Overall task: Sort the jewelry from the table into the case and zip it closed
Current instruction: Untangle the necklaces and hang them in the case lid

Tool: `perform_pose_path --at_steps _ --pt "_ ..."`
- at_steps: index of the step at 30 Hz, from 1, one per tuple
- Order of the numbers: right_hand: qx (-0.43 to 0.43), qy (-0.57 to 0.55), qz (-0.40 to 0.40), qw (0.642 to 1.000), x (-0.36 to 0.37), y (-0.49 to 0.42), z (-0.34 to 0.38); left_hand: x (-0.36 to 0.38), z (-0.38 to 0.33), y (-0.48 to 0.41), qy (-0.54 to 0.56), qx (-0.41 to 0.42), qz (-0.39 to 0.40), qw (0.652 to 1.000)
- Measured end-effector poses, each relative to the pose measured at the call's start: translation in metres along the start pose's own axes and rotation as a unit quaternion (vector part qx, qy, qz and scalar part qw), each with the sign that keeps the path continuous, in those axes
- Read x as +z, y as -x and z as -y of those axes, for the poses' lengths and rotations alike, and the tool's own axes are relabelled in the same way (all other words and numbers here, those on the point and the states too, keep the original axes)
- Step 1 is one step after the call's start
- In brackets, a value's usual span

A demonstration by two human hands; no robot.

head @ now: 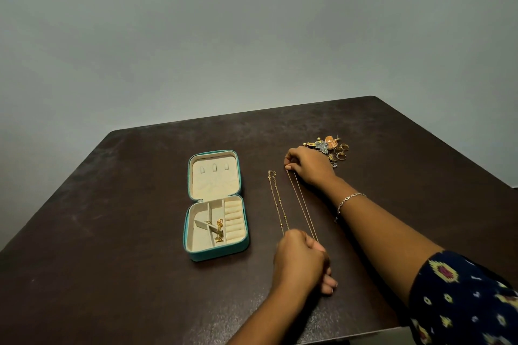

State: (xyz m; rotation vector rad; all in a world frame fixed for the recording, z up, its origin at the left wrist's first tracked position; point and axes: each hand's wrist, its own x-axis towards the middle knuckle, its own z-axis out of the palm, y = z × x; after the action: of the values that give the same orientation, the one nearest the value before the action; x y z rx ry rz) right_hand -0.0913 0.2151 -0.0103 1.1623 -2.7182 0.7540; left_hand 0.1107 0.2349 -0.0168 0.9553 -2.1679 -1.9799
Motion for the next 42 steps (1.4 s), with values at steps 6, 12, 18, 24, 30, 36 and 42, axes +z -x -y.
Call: perform_pose_path --at_steps 6,12,18,24,30,36,42 --pt "-0.021 0.006 -0.027 0.999 0.002 0.004 -0.002 0.001 0.003 -0.001 -0.016 0.008 -0.003 1.000" --pt "-0.021 -0.029 -0.065 0.997 0.003 0.011 -0.001 0.000 0.012 0.004 0.028 0.052 -0.014 0.998" --pt "-0.014 -0.083 -0.082 0.993 -0.003 0.030 0.000 -0.010 0.023 0.019 0.084 0.138 0.000 0.987" --pt "0.015 -0.155 -0.095 0.983 -0.011 0.062 -0.002 -0.044 0.014 0.024 0.110 0.181 0.013 0.977" --pt "0.053 -0.209 -0.094 0.972 -0.023 0.100 0.001 -0.109 0.003 0.016 -0.081 0.317 -0.116 0.938" --pt "0.096 -0.232 -0.108 0.962 -0.030 0.137 0.008 -0.168 0.024 0.013 -0.173 0.297 -0.277 0.897" --pt "0.126 -0.274 -0.156 0.941 -0.035 0.163 0.019 -0.180 0.039 0.013 -0.181 0.306 -0.338 0.871"
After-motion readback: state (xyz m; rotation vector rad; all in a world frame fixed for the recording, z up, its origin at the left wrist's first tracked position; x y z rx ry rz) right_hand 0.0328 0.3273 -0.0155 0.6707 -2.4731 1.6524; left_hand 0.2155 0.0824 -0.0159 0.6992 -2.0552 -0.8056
